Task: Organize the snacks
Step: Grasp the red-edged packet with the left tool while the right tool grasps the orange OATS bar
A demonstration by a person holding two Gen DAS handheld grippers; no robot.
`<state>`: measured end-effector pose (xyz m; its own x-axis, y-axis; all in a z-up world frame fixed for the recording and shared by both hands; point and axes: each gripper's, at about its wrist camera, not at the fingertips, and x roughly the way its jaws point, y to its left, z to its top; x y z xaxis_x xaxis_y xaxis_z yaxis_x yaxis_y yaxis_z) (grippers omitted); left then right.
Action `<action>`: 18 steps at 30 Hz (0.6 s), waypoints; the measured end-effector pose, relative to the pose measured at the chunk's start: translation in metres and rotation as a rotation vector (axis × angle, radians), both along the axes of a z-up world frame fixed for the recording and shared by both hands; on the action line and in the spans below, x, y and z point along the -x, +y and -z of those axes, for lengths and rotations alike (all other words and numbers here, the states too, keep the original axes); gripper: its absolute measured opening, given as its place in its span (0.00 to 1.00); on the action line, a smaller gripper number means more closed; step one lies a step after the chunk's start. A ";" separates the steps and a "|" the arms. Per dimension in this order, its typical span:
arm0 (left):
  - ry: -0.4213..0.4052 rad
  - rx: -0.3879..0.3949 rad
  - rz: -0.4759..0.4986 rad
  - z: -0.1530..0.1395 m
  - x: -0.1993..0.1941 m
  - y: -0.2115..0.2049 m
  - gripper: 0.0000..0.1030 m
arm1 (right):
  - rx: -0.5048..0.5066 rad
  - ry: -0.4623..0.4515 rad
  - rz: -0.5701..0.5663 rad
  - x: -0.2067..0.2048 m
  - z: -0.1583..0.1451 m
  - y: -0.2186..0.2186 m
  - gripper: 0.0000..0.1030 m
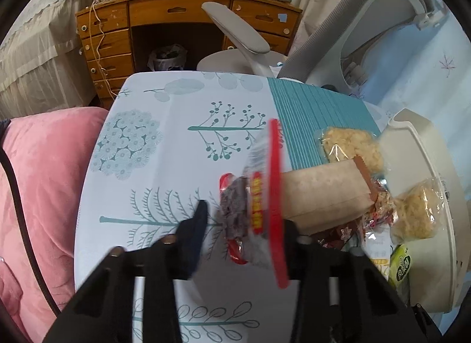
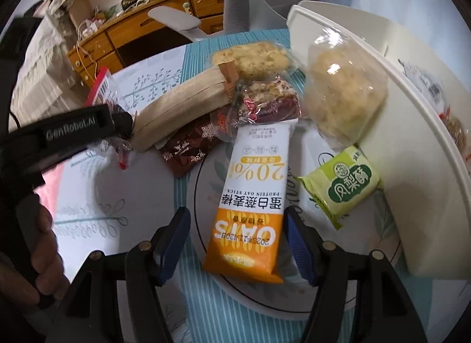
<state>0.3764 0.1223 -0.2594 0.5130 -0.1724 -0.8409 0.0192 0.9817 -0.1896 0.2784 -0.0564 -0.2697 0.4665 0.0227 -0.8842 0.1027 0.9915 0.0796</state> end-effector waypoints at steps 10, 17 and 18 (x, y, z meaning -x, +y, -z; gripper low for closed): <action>0.002 0.015 -0.002 -0.007 0.005 0.001 0.16 | 0.097 0.017 -0.033 0.000 0.000 0.003 0.45; 0.023 0.022 -0.023 -0.020 0.025 0.008 0.16 | 0.079 0.072 -0.035 0.006 -0.003 0.002 0.44; 0.032 0.030 -0.026 -0.022 0.029 0.009 0.16 | 0.072 0.080 -0.035 0.008 -0.004 0.002 0.44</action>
<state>0.3471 0.1316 -0.2371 0.4908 -0.1847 -0.8515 -0.0127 0.9756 -0.2190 0.2700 -0.0541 -0.2661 0.3946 -0.0272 -0.9184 0.0706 0.9975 0.0008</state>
